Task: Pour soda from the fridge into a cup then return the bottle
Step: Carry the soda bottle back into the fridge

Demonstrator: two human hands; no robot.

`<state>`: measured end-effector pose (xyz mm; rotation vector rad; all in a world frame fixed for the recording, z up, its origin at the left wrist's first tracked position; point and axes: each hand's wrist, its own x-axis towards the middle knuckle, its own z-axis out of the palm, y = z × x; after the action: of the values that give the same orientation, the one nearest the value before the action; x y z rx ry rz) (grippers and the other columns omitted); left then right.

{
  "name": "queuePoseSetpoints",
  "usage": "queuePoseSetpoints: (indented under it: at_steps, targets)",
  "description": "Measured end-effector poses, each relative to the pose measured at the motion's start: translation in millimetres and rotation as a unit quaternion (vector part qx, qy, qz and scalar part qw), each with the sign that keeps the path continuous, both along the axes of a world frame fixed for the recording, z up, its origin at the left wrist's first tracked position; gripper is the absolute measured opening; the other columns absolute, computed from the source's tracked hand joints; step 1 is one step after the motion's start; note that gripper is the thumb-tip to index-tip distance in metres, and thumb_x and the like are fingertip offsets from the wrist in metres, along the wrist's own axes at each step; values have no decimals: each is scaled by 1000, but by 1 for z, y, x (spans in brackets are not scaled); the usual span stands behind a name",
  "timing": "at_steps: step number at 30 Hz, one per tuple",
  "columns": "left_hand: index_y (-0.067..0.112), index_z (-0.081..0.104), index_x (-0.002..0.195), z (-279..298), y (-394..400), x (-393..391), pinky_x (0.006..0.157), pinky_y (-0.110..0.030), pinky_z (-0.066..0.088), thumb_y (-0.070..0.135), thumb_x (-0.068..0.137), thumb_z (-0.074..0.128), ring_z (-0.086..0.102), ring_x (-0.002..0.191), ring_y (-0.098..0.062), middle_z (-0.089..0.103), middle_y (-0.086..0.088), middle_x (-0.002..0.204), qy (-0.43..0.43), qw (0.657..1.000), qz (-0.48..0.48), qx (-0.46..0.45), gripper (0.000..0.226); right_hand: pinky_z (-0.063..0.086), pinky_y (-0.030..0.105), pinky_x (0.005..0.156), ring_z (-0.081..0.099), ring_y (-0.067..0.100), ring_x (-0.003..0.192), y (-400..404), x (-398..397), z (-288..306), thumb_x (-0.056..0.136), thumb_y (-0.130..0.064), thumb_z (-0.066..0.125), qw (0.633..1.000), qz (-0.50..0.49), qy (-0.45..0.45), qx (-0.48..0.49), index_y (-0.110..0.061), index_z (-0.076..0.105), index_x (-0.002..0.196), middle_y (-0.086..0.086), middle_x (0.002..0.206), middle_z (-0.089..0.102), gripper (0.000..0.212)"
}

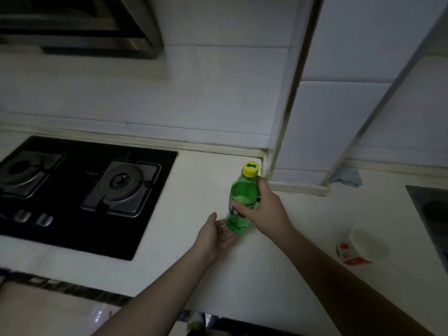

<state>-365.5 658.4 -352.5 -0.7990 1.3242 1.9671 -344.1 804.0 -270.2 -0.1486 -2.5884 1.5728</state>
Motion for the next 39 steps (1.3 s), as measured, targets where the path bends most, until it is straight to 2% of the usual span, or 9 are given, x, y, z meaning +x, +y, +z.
queuePoseSetpoints:
  at_steps: [4, 7, 10, 15, 20, 26, 30, 34, 39]
  targets:
    - [-2, 57, 116, 12, -26, 7, 74, -35, 53, 39, 104, 32, 64, 81, -26, 66, -17, 99, 11, 999, 51, 2, 49, 51, 26, 83, 63, 5, 97, -25, -14, 6, 71, -45, 78, 999, 52, 3, -9, -30, 48, 122, -15, 106, 66, 61]
    - [-2, 57, 115, 21, -56, 13, 79, -37, 53, 41, 104, 31, 65, 84, -28, 66, -19, 102, 21, 995, 93, 8, 51, 52, 29, 85, 63, 6, 97, -55, -20, 14, 71, -46, 78, 995, 101, 12, -3, -31, 47, 124, -15, 107, 66, 63]
    - [-1, 57, 113, 31, -90, 22, 84, -38, 52, 43, 104, 31, 65, 89, -29, 66, -19, 103, 28, 989, 143, 17, 52, 51, 28, 84, 63, 7, 97, -90, -23, 25, 71, -45, 79, 989, 148, 27, 2, -30, 47, 125, -15, 106, 65, 64]
    - [0, 59, 113, 47, -151, 50, 82, -38, 53, 47, 102, 33, 66, 90, -30, 68, -18, 103, 43, 974, 219, 32, 55, 49, 21, 80, 61, 3, 93, -158, -18, 47, 70, -46, 79, 971, 235, 39, 13, -33, 46, 125, -20, 98, 63, 65]
    - [-1, 58, 115, 62, -212, 90, 92, -42, 50, 48, 101, 36, 65, 94, -31, 66, -19, 110, 62, 955, 288, 46, 56, 43, 10, 73, 58, -10, 91, -231, 1, 68, 71, -45, 79, 951, 306, 44, -4, -37, 46, 123, -22, 99, 64, 62]
    - [-2, 51, 128, 72, -297, 156, 85, -39, 52, 50, 101, 32, 64, 97, -31, 64, -20, 113, 81, 923, 372, 57, 62, 46, 18, 81, 59, -5, 97, -326, 50, 84, 70, -45, 80, 923, 383, 51, -6, -38, 45, 126, -22, 105, 62, 66]
    - [-3, 46, 136, 82, -353, 204, 97, -41, 48, 51, 101, 32, 61, 110, -34, 58, -23, 129, 93, 905, 411, 60, 66, 46, 16, 79, 57, -10, 95, -387, 87, 95, 72, -43, 80, 904, 424, 51, -18, -35, 46, 127, -21, 106, 63, 65]
    - [-3, 44, 139, 93, -400, 253, 94, -40, 50, 51, 101, 33, 61, 109, -33, 55, -24, 135, 111, 885, 449, 56, 66, 45, 14, 79, 58, -10, 95, -444, 125, 105, 71, -45, 79, 884, 463, 60, -18, -34, 46, 128, -20, 105, 64, 67]
    - [-3, 41, 141, 101, -449, 306, 100, -43, 47, 51, 100, 36, 58, 118, -36, 52, -24, 137, 123, 866, 482, 45, 67, 49, 17, 82, 61, -8, 93, -504, 165, 111, 71, -44, 80, 864, 499, 63, -25, -40, 47, 124, -21, 102, 65, 63]
